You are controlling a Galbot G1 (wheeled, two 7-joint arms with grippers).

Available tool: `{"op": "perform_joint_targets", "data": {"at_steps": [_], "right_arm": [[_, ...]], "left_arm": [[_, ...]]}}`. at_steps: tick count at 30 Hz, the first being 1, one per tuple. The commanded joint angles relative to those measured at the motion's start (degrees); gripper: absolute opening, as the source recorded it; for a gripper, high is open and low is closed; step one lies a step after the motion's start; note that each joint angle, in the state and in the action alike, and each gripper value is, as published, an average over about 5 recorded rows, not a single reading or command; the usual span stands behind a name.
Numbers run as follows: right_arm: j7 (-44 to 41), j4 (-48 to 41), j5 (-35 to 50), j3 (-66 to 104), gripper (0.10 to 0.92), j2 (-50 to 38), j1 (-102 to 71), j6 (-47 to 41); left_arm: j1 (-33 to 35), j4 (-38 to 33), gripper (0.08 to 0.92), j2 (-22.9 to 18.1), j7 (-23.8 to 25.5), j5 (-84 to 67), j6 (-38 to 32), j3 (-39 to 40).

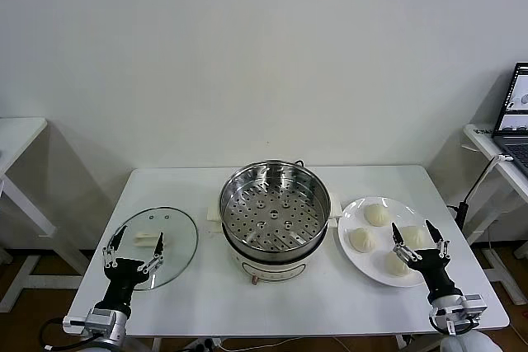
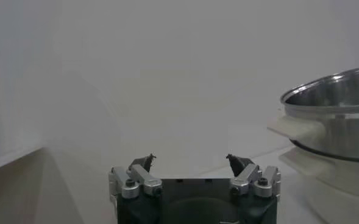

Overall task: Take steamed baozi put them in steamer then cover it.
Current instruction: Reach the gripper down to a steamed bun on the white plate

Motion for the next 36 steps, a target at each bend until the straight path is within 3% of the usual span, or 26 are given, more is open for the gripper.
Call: {"op": "perform_joint_targets", "data": {"at_steps": [1, 6, 10, 15, 20, 27, 36], "right_arm": [[0.2, -1.6, -6.7, -0.3, 0.823, -5.2, 5.2, -3.9], [-0.6, -5.5, -20.4, -4.0, 0.823, -15.5, 13.1, -8.2], [-6.2, -8.6, -28.2, -11.2, 0.823, -26.6, 21.3, -12.2], [-20.0, -11.5, -33.8, -25.1, 0.823, -37.0, 30.9, -14.5], [-35.8, -14.8, -33.5, -40.6, 0.823, -43.9, 44.7, -16.3], [-51.9, -24.8, -34.3, -62.8, 0.823, -41.7, 67.4, -16.3], [-55.3, -37.0, -35.4, -77.2, 0.823, -31.5, 82.1, -15.5]], "left_arm": [[-0.1, -0.2, 0.823, 0.2, 0.0, 0.1, 0.0, 0.1], [-0.2, -0.3, 0.823, 0.3, 0.0, 0.3, -0.1, 0.8], [-0.2, -0.2, 0.823, 0.3, 0.0, 0.2, -0.3, 1.1], [0.0, -0.6, 0.823, 0.4, -0.1, 0.2, -0.4, 1.4], [0.2, -1.4, 0.823, 0.2, -0.2, 0.2, -0.3, 1.6], [0.1, -1.7, 0.823, 0.0, -0.1, 0.0, -0.1, 1.6], [-0.4, -0.7, 0.823, -0.2, 0.0, -0.4, 0.0, 1.1]]}}
